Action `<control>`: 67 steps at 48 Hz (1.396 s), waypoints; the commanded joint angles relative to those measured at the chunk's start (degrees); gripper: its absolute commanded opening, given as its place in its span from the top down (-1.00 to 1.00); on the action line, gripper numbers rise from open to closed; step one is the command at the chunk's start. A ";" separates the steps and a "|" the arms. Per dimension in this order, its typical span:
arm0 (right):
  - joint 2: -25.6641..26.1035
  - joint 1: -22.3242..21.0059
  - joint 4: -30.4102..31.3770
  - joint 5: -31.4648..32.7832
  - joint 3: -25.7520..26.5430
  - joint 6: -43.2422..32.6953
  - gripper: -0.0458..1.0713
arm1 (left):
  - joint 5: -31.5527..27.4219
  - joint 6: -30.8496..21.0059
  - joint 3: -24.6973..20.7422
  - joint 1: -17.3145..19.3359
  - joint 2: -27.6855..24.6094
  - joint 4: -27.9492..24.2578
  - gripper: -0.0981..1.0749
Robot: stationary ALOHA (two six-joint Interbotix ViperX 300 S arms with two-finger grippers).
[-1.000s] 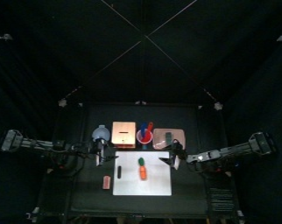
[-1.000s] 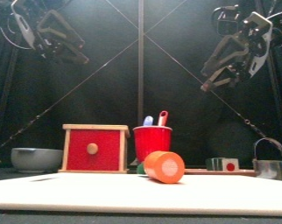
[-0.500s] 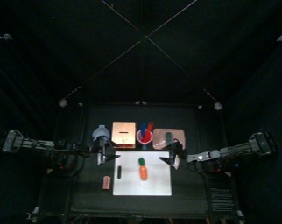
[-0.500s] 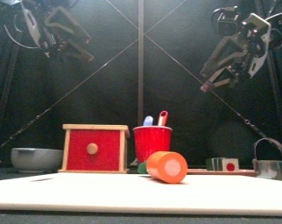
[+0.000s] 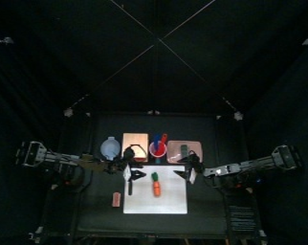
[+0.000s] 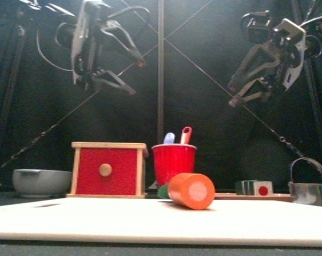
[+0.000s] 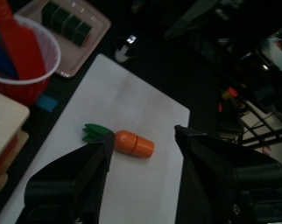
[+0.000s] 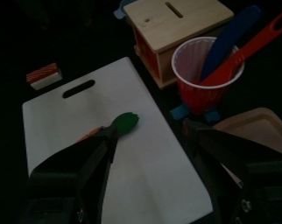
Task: Put carrot into bowl
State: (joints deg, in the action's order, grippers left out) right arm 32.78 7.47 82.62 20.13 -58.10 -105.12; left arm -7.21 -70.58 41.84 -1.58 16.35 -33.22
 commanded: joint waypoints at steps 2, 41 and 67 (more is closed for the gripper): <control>0.26 -0.53 -0.88 0.00 0.26 0.09 -0.74 | -7.21 0.09 -4.75 0.26 -4.39 4.39 -0.73; 0.09 -0.88 -9.40 -0.09 -3.78 0.09 -0.74 | -33.57 -11.51 -30.41 -5.10 -32.08 26.10 -0.73; 0.35 -0.53 -9.67 -0.09 -4.48 0.09 -0.74 | -34.63 -26.72 -34.10 -8.79 -37.88 16.79 -0.70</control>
State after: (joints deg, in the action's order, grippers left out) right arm 32.61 6.86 72.86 20.13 -63.11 -105.12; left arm -41.75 -97.21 9.40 -10.28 -22.06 -16.00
